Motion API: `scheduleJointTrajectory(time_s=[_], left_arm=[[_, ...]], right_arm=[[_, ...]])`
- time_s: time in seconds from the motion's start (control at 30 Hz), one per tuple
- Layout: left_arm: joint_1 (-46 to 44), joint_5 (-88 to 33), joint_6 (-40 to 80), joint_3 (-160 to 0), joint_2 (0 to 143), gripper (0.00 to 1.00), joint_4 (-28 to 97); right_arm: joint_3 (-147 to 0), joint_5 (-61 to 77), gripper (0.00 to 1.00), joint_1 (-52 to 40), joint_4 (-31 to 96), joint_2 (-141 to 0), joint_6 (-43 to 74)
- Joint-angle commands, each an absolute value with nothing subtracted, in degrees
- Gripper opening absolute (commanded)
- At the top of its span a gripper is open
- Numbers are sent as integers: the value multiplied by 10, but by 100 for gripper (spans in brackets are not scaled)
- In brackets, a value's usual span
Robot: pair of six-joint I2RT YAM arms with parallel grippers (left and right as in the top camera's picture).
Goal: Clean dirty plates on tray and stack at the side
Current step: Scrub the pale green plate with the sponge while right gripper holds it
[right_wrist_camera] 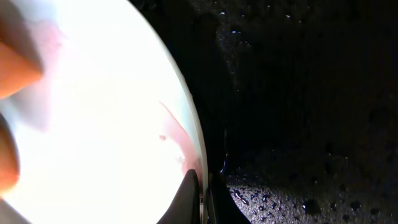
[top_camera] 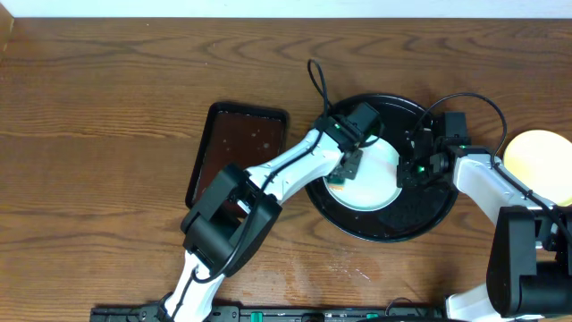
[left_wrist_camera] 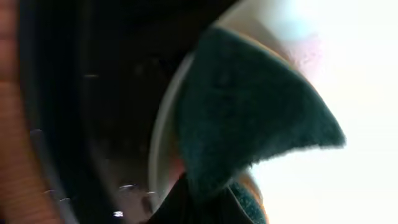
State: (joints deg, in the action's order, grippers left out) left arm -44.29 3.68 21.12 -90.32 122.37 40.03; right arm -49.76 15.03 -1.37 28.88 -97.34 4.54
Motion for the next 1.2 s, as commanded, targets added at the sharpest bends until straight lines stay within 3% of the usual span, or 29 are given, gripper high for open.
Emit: scheduleJointTrajectory(time_s=[0.0,0.23,0.47,0.97,1.17], left_arm=[[-425,169,196,-902,1250,8,411],[-427,-98,208,-902,1256,8,300],[-447,-209,237,-902,1274,8,231],[-474,-278,213,-902,1277,8,310],[-451,-164,204,-902,1277,8,310]], right_arm=[[-478,135,1,-31,296,-994,40],[-478,135,1,-31,291,-994,40],[-478,135,1,-31,291,-994,40],[-478,135,1,-31,289,-994,40],[-478,135,1,-31,292,-994,40]])
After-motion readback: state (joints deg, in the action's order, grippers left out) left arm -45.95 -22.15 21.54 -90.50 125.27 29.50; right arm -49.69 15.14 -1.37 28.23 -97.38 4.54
